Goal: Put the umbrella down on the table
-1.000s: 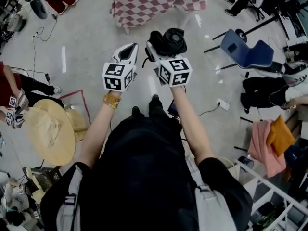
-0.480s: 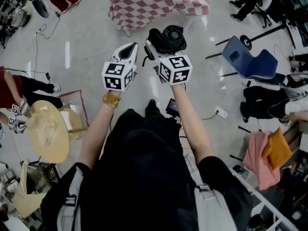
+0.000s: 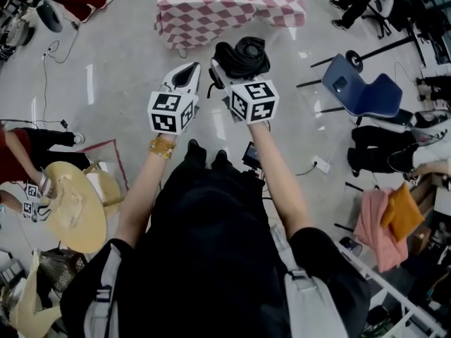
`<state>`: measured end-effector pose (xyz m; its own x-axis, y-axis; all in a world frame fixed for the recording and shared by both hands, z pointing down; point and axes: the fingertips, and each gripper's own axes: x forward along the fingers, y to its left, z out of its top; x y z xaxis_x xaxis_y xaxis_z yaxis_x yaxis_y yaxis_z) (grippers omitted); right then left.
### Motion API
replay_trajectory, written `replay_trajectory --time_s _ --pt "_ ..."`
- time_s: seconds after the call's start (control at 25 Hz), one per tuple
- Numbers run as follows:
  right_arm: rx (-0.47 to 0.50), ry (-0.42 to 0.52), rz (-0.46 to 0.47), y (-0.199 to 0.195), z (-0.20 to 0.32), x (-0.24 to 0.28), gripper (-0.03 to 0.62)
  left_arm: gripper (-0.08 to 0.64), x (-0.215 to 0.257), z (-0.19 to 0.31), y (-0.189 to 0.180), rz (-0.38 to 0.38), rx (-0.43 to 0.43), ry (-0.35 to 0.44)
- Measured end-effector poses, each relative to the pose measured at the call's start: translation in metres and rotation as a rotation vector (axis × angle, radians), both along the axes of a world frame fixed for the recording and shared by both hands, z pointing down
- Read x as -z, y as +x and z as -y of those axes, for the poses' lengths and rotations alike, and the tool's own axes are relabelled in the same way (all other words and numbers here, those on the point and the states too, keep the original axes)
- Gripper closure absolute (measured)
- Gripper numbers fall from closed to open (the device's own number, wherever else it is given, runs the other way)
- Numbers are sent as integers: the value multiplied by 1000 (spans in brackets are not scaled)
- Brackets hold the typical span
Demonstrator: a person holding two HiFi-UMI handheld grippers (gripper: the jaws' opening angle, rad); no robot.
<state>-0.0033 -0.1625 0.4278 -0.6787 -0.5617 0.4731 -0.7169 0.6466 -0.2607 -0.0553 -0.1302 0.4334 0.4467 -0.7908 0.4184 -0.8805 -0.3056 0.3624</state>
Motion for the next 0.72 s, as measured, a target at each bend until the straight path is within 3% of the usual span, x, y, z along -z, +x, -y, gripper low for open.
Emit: replay_trajectory --time_s 0.36,0.72 --pt "-57 20 -19 -41 37 -10 393 546 -10 34 -42 -29 -45 22" --pt "-57 7 -5 -38 81 -29 394 546 -27 78 -43 -17 -43 19"
